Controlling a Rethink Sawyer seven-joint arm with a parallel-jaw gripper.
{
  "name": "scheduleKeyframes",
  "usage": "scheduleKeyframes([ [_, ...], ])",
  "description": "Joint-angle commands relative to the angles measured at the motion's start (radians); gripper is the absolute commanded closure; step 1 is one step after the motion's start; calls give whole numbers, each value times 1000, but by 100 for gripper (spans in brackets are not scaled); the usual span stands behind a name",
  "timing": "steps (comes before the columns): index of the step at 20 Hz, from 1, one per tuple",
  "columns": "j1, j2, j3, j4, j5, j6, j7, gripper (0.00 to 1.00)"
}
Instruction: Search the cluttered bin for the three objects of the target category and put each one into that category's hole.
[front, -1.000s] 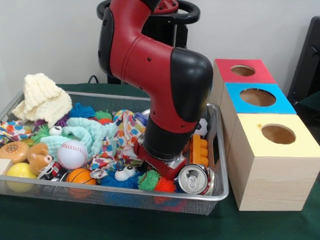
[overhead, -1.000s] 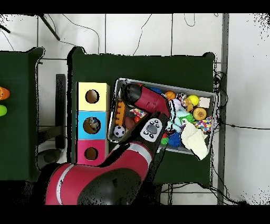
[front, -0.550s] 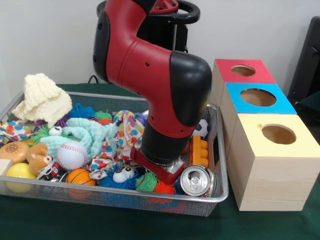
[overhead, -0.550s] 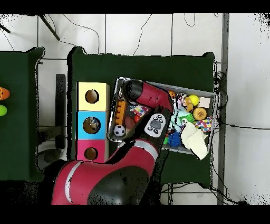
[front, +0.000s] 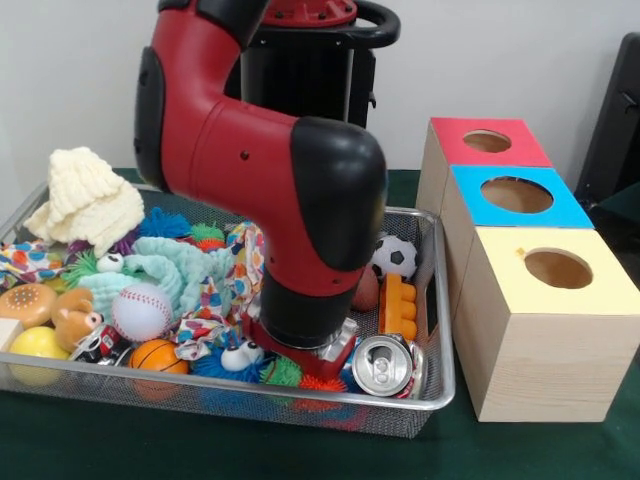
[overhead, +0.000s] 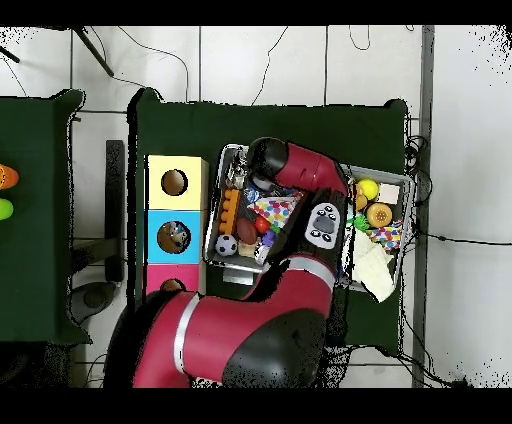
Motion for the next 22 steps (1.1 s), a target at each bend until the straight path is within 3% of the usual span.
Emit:
scheduleKeyframes([
  [1,-74,497,317,-133,-150,-642,-34,0],
  [3,-52,506,279,-155,-176,-653,12,0],
  [5,-62,505,298,-163,-229,-660,-37,0],
  [10,-38,511,264,-168,-341,-794,25,0],
  [16,-21,496,244,-156,-359,-728,119,0],
  [22,-73,459,329,-111,-361,-643,68,0],
])
